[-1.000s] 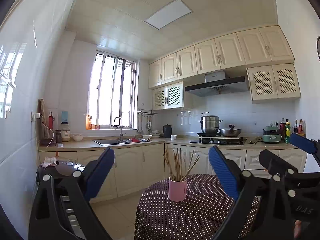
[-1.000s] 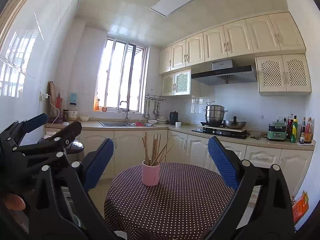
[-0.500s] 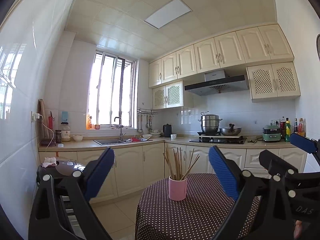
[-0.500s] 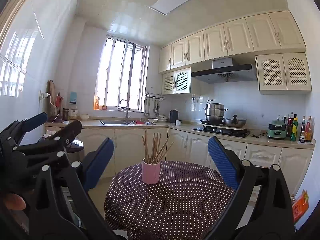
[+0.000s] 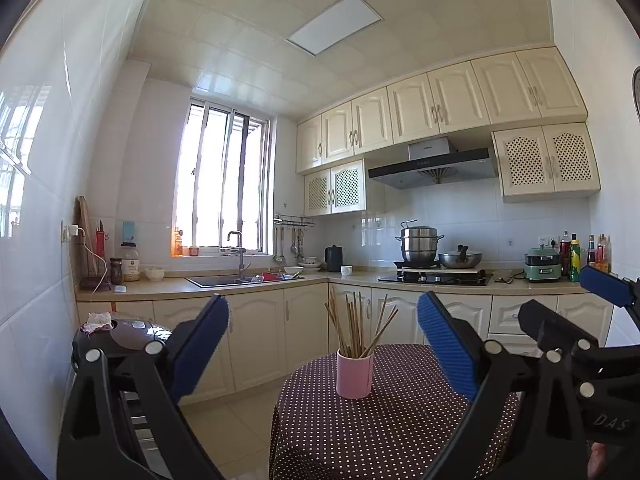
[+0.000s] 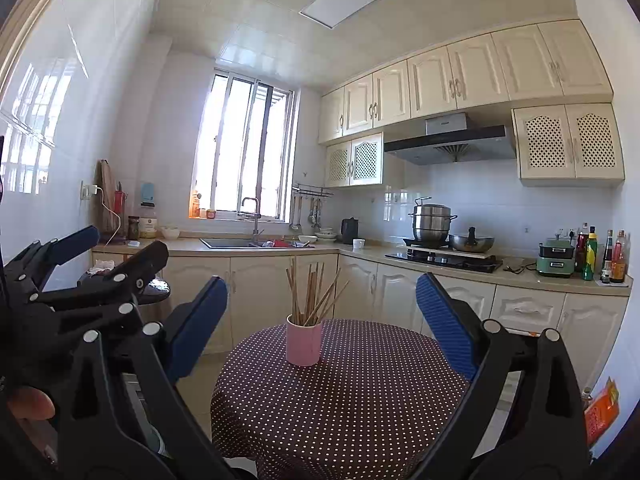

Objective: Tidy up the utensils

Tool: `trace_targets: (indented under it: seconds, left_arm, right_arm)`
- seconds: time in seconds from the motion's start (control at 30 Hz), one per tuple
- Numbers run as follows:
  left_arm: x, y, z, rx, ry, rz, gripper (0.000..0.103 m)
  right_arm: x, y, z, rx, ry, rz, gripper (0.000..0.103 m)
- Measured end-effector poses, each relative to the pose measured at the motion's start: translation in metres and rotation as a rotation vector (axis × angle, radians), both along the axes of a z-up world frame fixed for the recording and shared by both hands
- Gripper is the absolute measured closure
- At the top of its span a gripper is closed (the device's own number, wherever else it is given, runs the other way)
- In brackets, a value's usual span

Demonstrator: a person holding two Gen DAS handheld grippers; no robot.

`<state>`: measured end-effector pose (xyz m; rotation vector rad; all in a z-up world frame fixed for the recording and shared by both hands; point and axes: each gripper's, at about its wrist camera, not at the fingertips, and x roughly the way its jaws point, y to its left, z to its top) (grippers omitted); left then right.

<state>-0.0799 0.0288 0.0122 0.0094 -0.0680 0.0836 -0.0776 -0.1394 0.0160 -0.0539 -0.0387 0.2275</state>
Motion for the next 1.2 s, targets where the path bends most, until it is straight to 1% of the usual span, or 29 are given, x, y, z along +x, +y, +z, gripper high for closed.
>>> trace_targets:
  seconds: [0.9,1.2]
  left_arm:
    - [0.0024,-0.0017,-0.0066,0.009,0.007,0.003,0.009]
    - [0.0091,-0.0015,-0.0086,0.013,0.029,0.005,0.009]
  right_arm:
    - [0.0001,0.0063,-0.0049,0.003,0.012,0.0,0.009]
    - [0.0045,0.0097,-0.0085,0.001,0.021,-0.002,0.009]
